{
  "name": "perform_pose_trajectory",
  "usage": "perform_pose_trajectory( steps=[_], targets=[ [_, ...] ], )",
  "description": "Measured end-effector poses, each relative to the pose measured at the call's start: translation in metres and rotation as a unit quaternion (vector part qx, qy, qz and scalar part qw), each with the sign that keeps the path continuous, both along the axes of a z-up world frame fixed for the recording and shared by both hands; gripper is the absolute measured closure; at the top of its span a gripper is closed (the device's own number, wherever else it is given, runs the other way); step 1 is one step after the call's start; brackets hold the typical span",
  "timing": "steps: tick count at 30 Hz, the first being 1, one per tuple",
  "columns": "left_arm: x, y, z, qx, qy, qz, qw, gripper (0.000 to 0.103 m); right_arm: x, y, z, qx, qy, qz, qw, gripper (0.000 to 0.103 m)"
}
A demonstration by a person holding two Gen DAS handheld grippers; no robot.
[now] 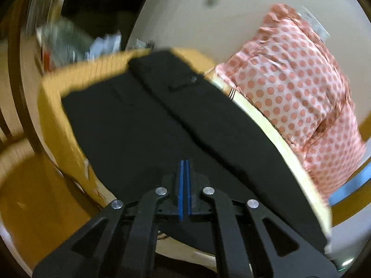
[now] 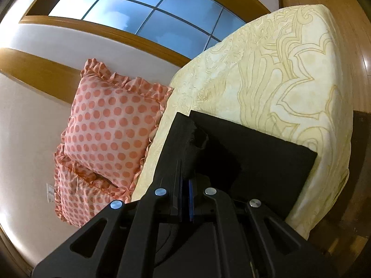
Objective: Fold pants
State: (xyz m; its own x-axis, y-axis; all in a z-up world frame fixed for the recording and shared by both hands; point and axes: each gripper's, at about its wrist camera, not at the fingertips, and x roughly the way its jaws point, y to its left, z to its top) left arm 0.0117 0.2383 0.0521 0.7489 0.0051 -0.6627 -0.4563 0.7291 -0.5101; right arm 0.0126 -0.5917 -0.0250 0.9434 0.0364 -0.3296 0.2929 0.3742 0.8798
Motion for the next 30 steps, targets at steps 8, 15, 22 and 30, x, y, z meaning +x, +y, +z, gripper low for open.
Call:
perform_pose_trajectory(
  steps=[8, 15, 22, 30],
  targets=[
    [0.072, 0.021, -0.008, -0.094, -0.001, -0.057, 0.9939, 0.041, 0.000, 0.002, 0.007, -0.012, 0.008, -0.002, 1.000, 0.099],
    [0.103, 0.024, -0.030, -0.166, 0.025, -0.056, 0.9842, 0.045, 0.003, 0.003, 0.007, -0.017, 0.013, -0.002, 1.000, 0.099],
    [0.115, 0.040, -0.030, -0.162, 0.028, -0.029, 0.9860, 0.087, 0.009, 0.001, 0.010, -0.019, 0.004, 0.002, 1.000, 0.099],
    [0.053, 0.007, 0.022, -0.062, -0.029, -0.033, 0.9971, 0.096, 0.003, 0.002, 0.042, -0.037, -0.056, 0.014, 0.998, 0.099]
  ],
)
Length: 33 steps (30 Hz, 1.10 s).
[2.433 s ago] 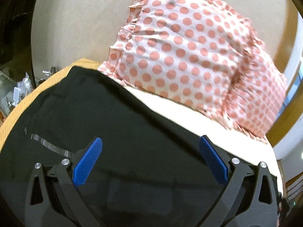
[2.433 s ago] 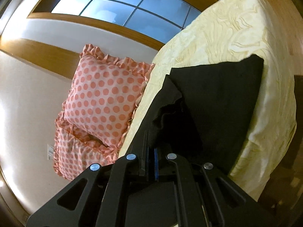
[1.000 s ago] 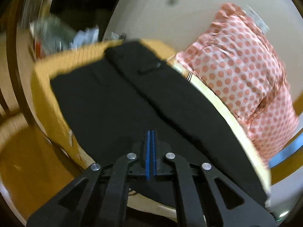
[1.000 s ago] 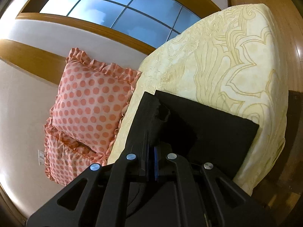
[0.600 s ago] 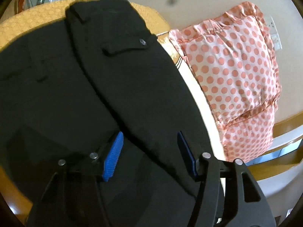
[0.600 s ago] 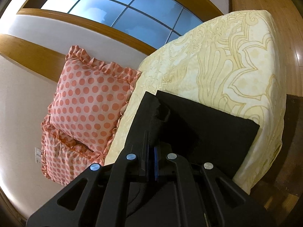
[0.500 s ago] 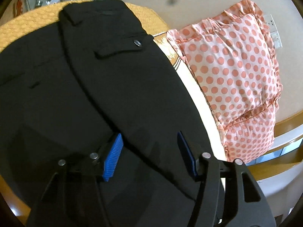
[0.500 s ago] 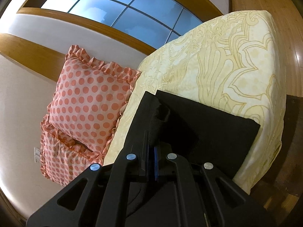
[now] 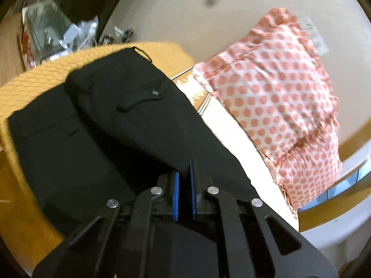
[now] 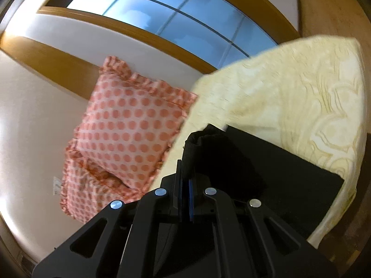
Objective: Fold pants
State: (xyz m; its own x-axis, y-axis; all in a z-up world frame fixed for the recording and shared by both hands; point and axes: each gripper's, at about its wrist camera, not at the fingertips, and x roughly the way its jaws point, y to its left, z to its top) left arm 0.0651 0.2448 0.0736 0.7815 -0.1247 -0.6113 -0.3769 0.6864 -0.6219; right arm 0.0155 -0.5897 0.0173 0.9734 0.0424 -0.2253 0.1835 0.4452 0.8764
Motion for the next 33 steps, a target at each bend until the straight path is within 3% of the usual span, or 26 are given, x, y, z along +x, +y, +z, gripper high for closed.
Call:
perform_pose_trajectory(
  steps=[4, 7, 9, 12, 14, 18, 22, 24, 29, 30, 31, 33],
  targets=[
    [-0.054, -0.020, -0.020, 0.025, 0.008, 0.024, 0.9994, 0.096, -0.010, -0.010, -0.017, 0.009, 0.032, -0.019, 0.999, 0.099],
    [-0.072, -0.015, -0.051, -0.007, 0.019, 0.037, 0.9991, 0.095, -0.009, -0.016, -0.036, 0.037, 0.052, -0.027, 0.998, 0.099],
    [-0.075, -0.007, -0.058, -0.033, 0.007, 0.040, 0.9987, 0.094, -0.005, -0.016, -0.039, 0.030, 0.062, -0.027, 0.997, 0.099],
    [-0.072, -0.004, -0.051, -0.018, 0.002, 0.046, 0.9988, 0.080, -0.001, -0.012, -0.032, 0.006, 0.079, -0.022, 0.997, 0.099],
    [-0.070, -0.003, -0.048, -0.011, 0.000, 0.046, 0.9989, 0.060, 0.000, -0.010, -0.030, 0.003, 0.091, -0.015, 0.996, 0.097],
    [-0.068, 0.002, -0.050, -0.024, -0.006, 0.052, 0.9983, 0.055, -0.004, -0.008, -0.030, 0.009, 0.102, -0.002, 0.995, 0.069],
    [-0.067, 0.006, -0.053, -0.041, -0.009, 0.052, 0.9978, 0.055, -0.010, -0.005, -0.030, 0.016, 0.111, -0.002, 0.994, 0.064],
    [-0.066, 0.008, -0.053, -0.044, -0.009, 0.053, 0.9976, 0.054, -0.010, -0.002, -0.035, 0.028, 0.107, 0.007, 0.994, 0.065],
    [-0.061, 0.009, -0.052, -0.042, -0.003, 0.056, 0.9975, 0.054, -0.004, 0.012, -0.029, -0.037, 0.128, 0.001, 0.991, 0.068],
    [-0.059, 0.008, -0.052, -0.042, -0.002, 0.056, 0.9975, 0.054, 0.001, 0.013, -0.028, -0.048, 0.124, 0.010, 0.991, 0.092],
    [-0.056, 0.008, -0.051, -0.042, 0.002, 0.057, 0.9975, 0.056, 0.004, 0.013, -0.026, -0.056, 0.129, 0.009, 0.990, 0.101],
    [-0.053, 0.008, -0.048, -0.039, 0.005, 0.056, 0.9977, 0.056, 0.012, 0.015, -0.017, -0.091, 0.132, 0.004, 0.987, 0.100]
  ],
)
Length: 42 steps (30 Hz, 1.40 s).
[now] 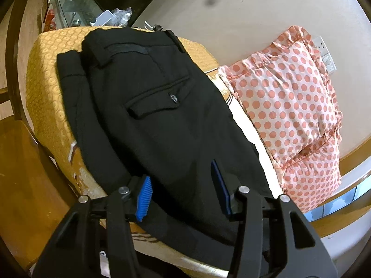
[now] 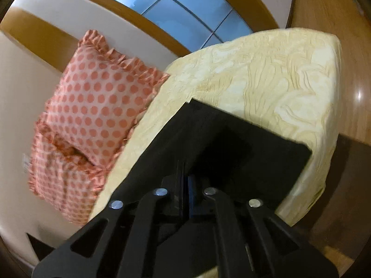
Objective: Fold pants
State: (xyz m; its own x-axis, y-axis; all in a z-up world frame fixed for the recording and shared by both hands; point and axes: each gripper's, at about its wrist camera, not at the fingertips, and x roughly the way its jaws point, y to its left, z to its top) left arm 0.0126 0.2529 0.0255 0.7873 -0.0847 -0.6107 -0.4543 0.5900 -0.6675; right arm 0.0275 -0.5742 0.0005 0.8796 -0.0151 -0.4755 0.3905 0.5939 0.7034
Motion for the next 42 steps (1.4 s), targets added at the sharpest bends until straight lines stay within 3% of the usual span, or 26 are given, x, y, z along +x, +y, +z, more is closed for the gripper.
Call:
perform_pose_trajectory(
  steps=[3, 5, 7, 9, 12, 15, 18, 22, 24, 26, 29, 32, 35, 37, 42],
  targets=[
    [0.005, -0.001, 0.007, 0.015, 0.005, -0.002, 0.9999, 0.068, 0.016, -0.002, 0.014, -0.026, -0.006, 0.015, 1.000, 0.100],
    [0.010, 0.000, 0.011, 0.020, 0.006, -0.008, 0.9997, 0.079, 0.017, -0.005, 0.037, -0.039, -0.041, 0.020, 0.998, 0.101],
    [0.012, 0.000, 0.017, 0.029, 0.006, -0.016, 0.9994, 0.080, 0.005, -0.002, 0.066, -0.055, -0.103, 0.024, 0.993, 0.101],
    [0.012, 0.000, 0.021, 0.032, 0.004, -0.017, 0.9993, 0.080, -0.010, 0.005, 0.082, -0.092, -0.116, 0.008, 0.989, 0.101],
    [0.008, 0.000, 0.017, 0.034, 0.009, -0.019, 0.9992, 0.080, -0.017, 0.003, 0.059, -0.086, -0.041, -0.013, 0.995, 0.101],
    [0.002, 0.006, 0.006, 0.018, 0.019, -0.014, 0.9996, 0.080, -0.032, -0.013, 0.004, 0.006, 0.016, -0.028, 0.999, 0.100],
    [-0.001, 0.013, 0.000, 0.008, 0.023, -0.004, 0.9997, 0.077, -0.039, -0.014, -0.010, 0.019, 0.021, -0.028, 0.999, 0.101],
    [-0.001, 0.019, 0.001, 0.000, 0.015, 0.003, 0.9999, 0.077, -0.035, -0.012, -0.001, 0.013, 0.008, -0.025, 1.000, 0.100],
    [0.003, 0.019, 0.004, 0.017, 0.016, 0.002, 0.9997, 0.092, -0.027, -0.012, 0.005, 0.013, 0.000, -0.019, 1.000, 0.100],
    [0.006, 0.020, 0.008, 0.025, 0.018, -0.003, 0.9995, 0.098, -0.019, -0.011, 0.017, 0.011, -0.015, -0.013, 1.000, 0.100],
    [-0.004, 0.015, 0.019, 0.037, 0.010, -0.010, 0.9992, 0.098, -0.030, -0.009, 0.035, 0.001, -0.062, -0.010, 0.998, 0.101],
    [-0.021, 0.014, 0.014, 0.045, 0.018, -0.007, 0.9988, 0.098, -0.035, -0.011, 0.023, -0.007, -0.019, -0.019, 1.000, 0.101],
    [-0.029, 0.021, -0.012, 0.015, 0.030, -0.001, 0.9994, 0.098, -0.036, -0.019, -0.016, 0.049, 0.025, -0.027, 0.998, 0.100],
    [-0.033, 0.022, -0.013, 0.007, 0.018, 0.005, 0.9998, 0.097, -0.039, -0.019, -0.026, 0.059, 0.024, -0.030, 0.998, 0.100],
    [-0.028, 0.022, -0.007, 0.025, 0.023, 0.007, 0.9994, 0.089, -0.037, -0.017, -0.019, 0.039, 0.023, -0.024, 0.999, 0.100]
  ],
)
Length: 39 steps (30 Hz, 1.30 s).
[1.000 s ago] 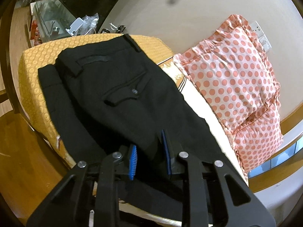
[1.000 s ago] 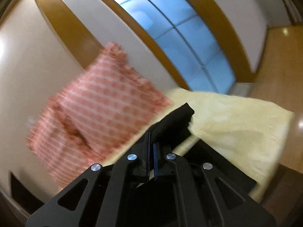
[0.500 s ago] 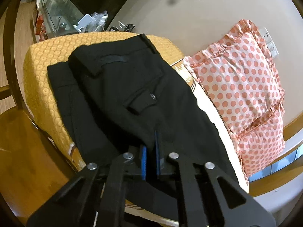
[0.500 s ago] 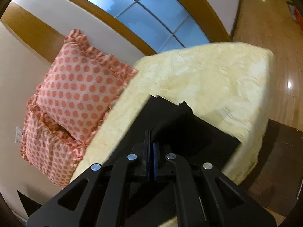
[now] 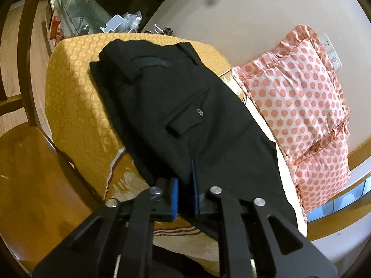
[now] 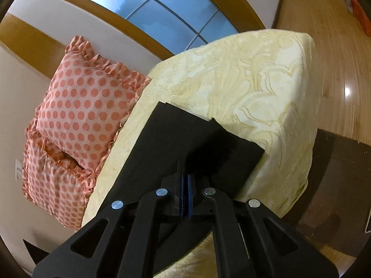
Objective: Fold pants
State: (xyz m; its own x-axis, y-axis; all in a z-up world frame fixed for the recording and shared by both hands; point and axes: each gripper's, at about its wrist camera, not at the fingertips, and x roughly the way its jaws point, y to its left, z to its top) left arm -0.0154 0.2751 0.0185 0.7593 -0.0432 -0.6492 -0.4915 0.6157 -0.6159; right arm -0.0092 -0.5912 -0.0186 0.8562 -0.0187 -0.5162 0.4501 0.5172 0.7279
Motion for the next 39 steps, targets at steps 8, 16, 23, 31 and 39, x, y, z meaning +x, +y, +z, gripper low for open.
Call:
perform_pose_trajectory(
  steps=[8, 16, 23, 31, 39],
  targets=[
    [0.004, 0.007, 0.007, 0.014, -0.001, 0.025, 0.9996, 0.091, 0.033, 0.009, 0.048, -0.082, -0.052, 0.044, 0.994, 0.100],
    [-0.005, 0.005, -0.003, 0.010, 0.001, 0.008, 0.9999, 0.095, 0.008, -0.005, 0.005, -0.062, 0.008, 0.027, 0.998, 0.100],
    [0.002, 0.007, 0.007, 0.037, 0.018, -0.010, 0.9991, 0.095, -0.012, 0.001, 0.003, -0.061, -0.004, 0.021, 0.998, 0.101],
    [0.005, 0.021, 0.009, 0.033, 0.019, -0.019, 0.9991, 0.095, -0.016, 0.009, -0.001, -0.074, 0.014, 0.020, 0.997, 0.100],
    [0.003, 0.016, 0.003, 0.053, 0.019, -0.022, 0.9982, 0.090, -0.021, 0.014, -0.001, -0.097, 0.024, 0.013, 0.995, 0.099]
  ],
)
